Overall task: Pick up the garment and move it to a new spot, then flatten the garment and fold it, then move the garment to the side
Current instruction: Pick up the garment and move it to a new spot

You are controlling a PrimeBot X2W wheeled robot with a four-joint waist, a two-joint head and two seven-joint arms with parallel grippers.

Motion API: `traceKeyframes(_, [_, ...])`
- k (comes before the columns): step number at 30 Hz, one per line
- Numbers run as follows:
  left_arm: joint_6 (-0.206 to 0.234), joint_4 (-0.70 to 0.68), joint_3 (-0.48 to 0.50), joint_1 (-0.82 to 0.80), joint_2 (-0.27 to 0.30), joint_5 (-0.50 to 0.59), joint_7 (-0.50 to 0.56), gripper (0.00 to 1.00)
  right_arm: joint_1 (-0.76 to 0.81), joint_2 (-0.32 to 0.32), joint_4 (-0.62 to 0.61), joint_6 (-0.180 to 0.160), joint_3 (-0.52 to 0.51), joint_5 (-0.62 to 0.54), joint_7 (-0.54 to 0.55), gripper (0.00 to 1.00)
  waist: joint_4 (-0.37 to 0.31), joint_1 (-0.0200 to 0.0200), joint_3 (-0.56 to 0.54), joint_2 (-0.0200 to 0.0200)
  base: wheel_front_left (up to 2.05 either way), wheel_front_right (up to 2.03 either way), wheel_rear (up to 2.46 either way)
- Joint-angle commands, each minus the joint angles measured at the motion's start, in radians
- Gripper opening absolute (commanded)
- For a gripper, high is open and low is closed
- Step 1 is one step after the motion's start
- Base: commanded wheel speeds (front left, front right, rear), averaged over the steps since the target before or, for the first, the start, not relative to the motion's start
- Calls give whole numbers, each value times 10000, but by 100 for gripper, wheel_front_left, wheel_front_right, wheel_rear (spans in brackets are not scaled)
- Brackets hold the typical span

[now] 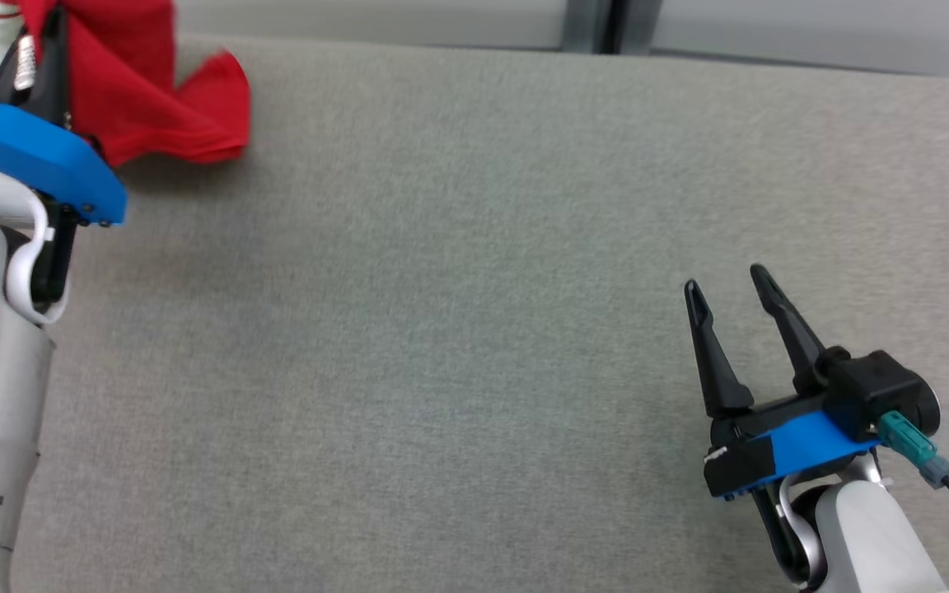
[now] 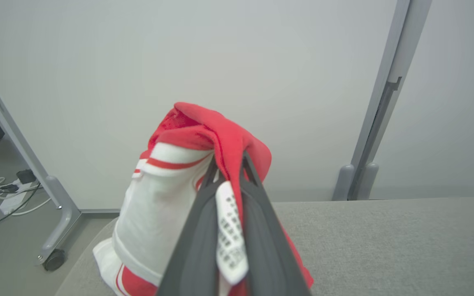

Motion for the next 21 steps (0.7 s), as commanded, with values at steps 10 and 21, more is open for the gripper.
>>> traceKeyframes(10, [364,-3012,-883,866,-1252,-224,638,0,582,-23,743,1,-292,524,-465,100,-1318,3,-1572,0,0,0,0])
traceKeyframes(21, [1395,-3321,-2276,2216,-3112,146,250,0,407,-21,1043,1,-526,697,-702,100,-1877,3,-943,0,0,0,0])
